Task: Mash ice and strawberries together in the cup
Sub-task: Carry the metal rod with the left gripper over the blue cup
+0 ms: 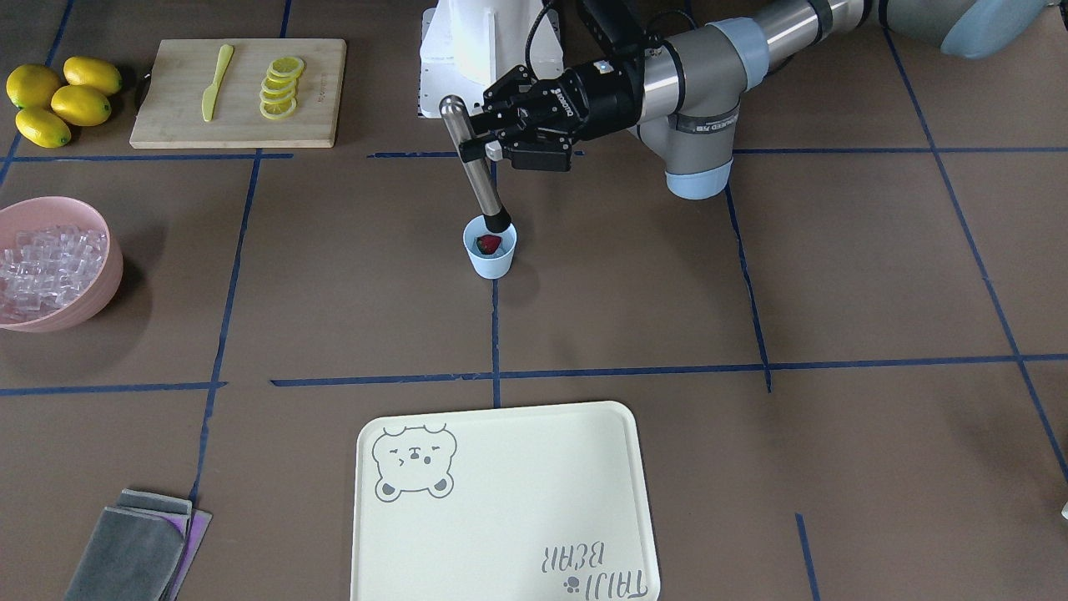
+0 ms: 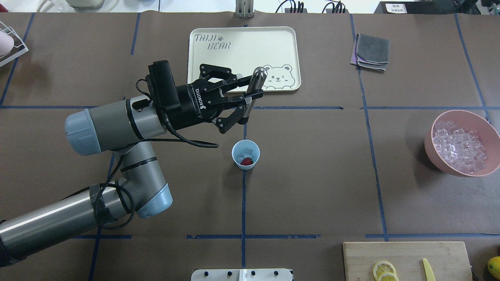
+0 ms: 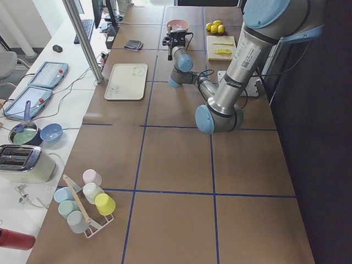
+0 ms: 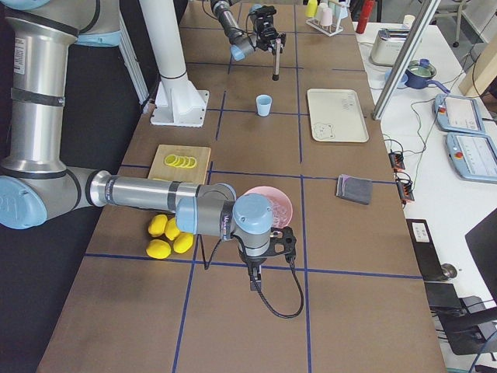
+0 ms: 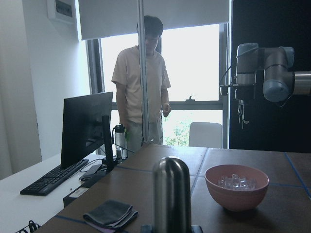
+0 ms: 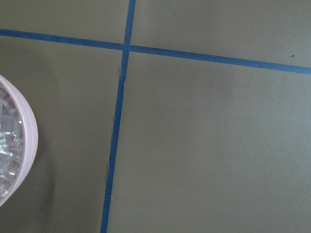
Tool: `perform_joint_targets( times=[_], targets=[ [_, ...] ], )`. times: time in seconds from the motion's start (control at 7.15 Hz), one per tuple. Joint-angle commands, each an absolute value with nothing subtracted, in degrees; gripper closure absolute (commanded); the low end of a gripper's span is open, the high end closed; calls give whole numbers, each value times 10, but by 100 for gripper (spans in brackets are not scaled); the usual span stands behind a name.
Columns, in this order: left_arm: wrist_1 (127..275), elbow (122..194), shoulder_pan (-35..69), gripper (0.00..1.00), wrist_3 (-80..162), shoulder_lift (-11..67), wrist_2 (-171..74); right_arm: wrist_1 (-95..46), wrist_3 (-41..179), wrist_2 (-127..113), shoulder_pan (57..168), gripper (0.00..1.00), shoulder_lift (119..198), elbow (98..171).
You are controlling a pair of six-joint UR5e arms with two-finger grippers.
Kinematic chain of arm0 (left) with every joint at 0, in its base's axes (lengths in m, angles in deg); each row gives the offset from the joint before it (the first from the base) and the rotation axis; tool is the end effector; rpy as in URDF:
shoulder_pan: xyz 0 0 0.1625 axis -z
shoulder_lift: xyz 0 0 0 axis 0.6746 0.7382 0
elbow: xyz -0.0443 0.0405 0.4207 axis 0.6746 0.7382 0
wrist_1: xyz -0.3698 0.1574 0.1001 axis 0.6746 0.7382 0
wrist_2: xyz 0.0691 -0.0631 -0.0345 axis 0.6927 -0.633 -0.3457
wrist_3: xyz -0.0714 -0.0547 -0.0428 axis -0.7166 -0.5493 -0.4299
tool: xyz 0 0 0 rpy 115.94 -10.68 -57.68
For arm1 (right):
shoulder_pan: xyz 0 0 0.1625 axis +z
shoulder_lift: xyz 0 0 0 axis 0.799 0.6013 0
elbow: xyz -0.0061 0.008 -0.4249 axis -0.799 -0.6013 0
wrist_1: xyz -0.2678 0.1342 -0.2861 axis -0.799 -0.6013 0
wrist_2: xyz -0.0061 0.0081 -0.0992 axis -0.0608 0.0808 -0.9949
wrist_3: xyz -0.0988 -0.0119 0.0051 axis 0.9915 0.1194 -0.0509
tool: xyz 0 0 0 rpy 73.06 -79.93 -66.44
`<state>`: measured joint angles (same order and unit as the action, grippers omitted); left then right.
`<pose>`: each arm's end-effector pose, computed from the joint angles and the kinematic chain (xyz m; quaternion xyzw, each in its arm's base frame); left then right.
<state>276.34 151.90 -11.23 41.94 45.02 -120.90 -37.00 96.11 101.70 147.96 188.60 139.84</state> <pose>0.4409 -0.4153 0.1555 0.7331 0.5531 0.1783 0.3534 0.1022 -0.4088 0.6711 0.0361 -0.3561 -0.0424 0.9328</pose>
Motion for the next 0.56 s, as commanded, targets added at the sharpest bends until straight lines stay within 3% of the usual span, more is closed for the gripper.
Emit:
perform_joint_targets(
  times=[0.0,0.42],
  targets=[
    [2827,1488,-132,100,465,453,-1192,-370,959,1017,1480,1,1886,1399],
    [2928,1387,-178,100,487,453,-1146,-370,959,1017,1480,1,1886,1399]
  ],
)
